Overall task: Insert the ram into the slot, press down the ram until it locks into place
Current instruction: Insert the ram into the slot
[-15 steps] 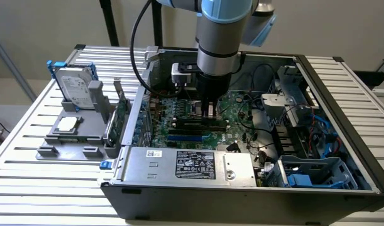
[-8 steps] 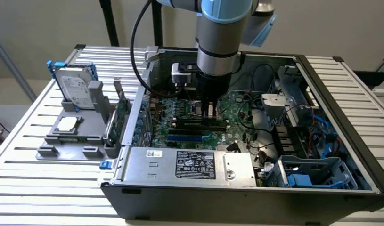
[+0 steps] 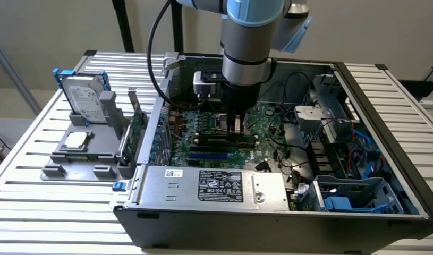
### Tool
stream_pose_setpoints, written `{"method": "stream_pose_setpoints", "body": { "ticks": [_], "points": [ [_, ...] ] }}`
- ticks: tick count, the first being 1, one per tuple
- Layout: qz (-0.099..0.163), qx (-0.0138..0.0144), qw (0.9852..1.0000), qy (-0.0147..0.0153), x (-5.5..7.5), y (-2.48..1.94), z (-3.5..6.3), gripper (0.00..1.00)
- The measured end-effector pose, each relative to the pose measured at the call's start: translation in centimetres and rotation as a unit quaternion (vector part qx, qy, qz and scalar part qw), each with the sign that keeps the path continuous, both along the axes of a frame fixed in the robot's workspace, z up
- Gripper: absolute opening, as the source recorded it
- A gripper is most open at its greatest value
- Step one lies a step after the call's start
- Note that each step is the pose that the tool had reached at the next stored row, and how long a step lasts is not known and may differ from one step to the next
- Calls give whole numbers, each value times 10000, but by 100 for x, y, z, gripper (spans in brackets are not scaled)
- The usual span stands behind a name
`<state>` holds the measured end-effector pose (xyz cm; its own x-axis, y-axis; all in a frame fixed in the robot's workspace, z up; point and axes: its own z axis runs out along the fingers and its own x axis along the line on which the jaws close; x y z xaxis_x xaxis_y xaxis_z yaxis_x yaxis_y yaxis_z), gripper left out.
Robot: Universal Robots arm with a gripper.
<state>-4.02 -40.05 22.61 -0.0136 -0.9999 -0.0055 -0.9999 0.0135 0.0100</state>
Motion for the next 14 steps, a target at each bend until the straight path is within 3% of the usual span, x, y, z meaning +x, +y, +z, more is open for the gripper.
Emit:
{"method": "stream_pose_setpoints", "body": {
  "ticks": [7,8,9,14],
  "points": [
    [4,-1,10000,1,-1,0,-17,15],
    [4,2,10000,-1,0,0,0,15],
    [4,1,10000,0,0,0,41,21],
    [5,1,10000,10,-3,-2,230,21]
  ]
}}
